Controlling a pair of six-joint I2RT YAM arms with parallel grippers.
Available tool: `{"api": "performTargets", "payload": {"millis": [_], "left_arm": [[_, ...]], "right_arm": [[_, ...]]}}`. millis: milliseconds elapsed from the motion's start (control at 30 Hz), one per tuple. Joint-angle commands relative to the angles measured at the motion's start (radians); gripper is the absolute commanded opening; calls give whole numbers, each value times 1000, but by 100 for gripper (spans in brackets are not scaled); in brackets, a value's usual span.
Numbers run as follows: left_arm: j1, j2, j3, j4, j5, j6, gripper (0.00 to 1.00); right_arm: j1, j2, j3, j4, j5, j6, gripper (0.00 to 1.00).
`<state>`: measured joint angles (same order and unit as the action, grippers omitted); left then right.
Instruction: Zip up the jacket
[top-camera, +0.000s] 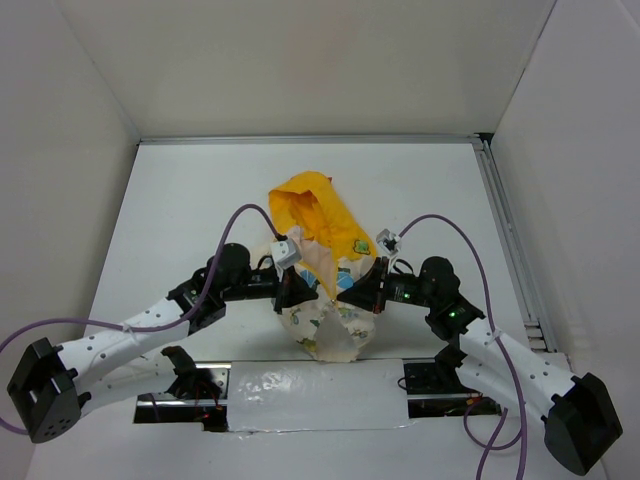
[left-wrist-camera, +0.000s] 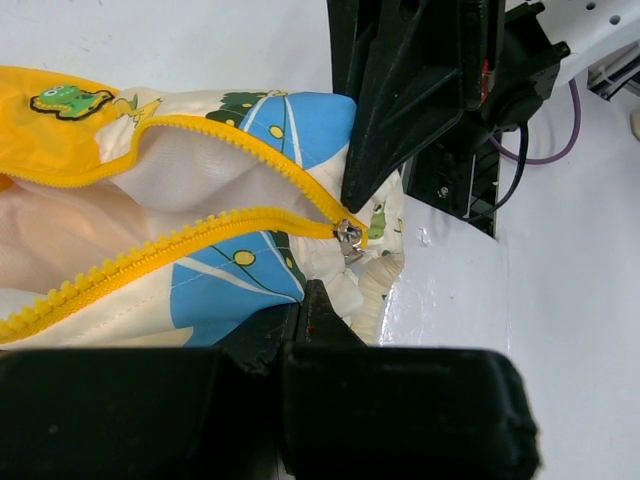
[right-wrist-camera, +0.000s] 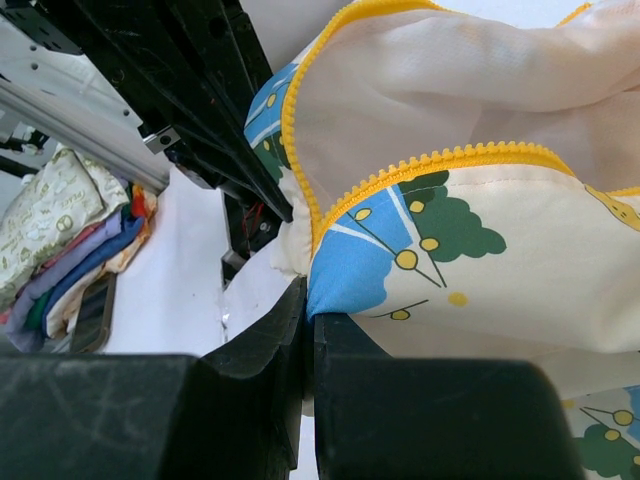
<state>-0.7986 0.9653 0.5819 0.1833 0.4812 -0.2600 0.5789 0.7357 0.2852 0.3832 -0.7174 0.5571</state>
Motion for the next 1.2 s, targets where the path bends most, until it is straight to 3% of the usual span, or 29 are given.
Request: {"api": "performTargets", "payload": {"millis": [0,167,833,1167], "left_arm": [[1,-3,7,76,63,31,0],[1,-20,-2,73,31,31,0],[1,-46,-28,119,117,48,0],[1,-36,-19,93,25,44,0]], "right_arm": [[-4,-12,31,71,16,12,0],[-2,-24,34,62,4,18,0],[-1,-13,23,83,-71,4,0],[-2,-58,5,57,-71,-6,0]]}}
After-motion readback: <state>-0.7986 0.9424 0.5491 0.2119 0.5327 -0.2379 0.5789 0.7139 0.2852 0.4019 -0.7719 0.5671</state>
